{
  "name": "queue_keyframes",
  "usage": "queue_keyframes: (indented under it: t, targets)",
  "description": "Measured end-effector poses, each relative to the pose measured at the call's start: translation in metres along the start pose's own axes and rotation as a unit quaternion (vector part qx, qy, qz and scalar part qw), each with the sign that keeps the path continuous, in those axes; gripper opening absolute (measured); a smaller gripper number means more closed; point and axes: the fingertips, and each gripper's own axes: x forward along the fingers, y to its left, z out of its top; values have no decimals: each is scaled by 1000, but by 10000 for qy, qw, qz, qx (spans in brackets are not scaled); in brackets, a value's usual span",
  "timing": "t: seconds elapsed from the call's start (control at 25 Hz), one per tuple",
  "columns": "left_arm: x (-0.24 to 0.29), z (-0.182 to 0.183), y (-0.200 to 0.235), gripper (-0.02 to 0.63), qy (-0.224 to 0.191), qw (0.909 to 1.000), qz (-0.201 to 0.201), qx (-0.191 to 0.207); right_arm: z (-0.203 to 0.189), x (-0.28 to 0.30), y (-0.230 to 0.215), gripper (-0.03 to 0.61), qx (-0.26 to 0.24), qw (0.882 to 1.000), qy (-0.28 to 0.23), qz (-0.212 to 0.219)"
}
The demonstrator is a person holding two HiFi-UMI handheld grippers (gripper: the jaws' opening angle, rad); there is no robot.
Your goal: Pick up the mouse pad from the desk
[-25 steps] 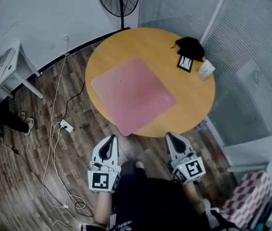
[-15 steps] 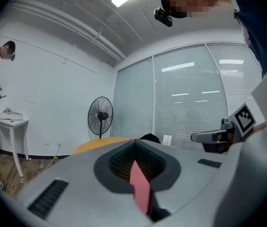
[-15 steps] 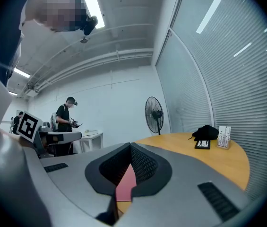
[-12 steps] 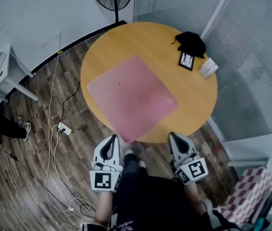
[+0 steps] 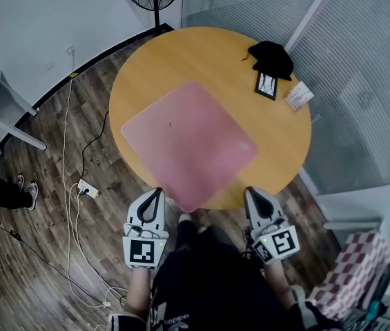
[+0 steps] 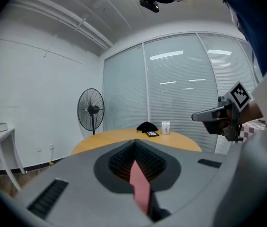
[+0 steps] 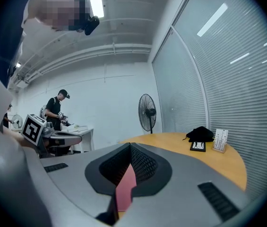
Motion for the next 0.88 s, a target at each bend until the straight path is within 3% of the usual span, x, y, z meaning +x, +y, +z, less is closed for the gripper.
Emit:
queue_keyframes:
  t: [0.28,0.88]
  targets:
    - [-1,-14,-10,3,256,9994,-73,-210,-9,2,-1,2,46,9999,131,-16]
    - [5,-29,-27,3,679,9944,187,-790,-9,10,-17,2,18,9989,327,345]
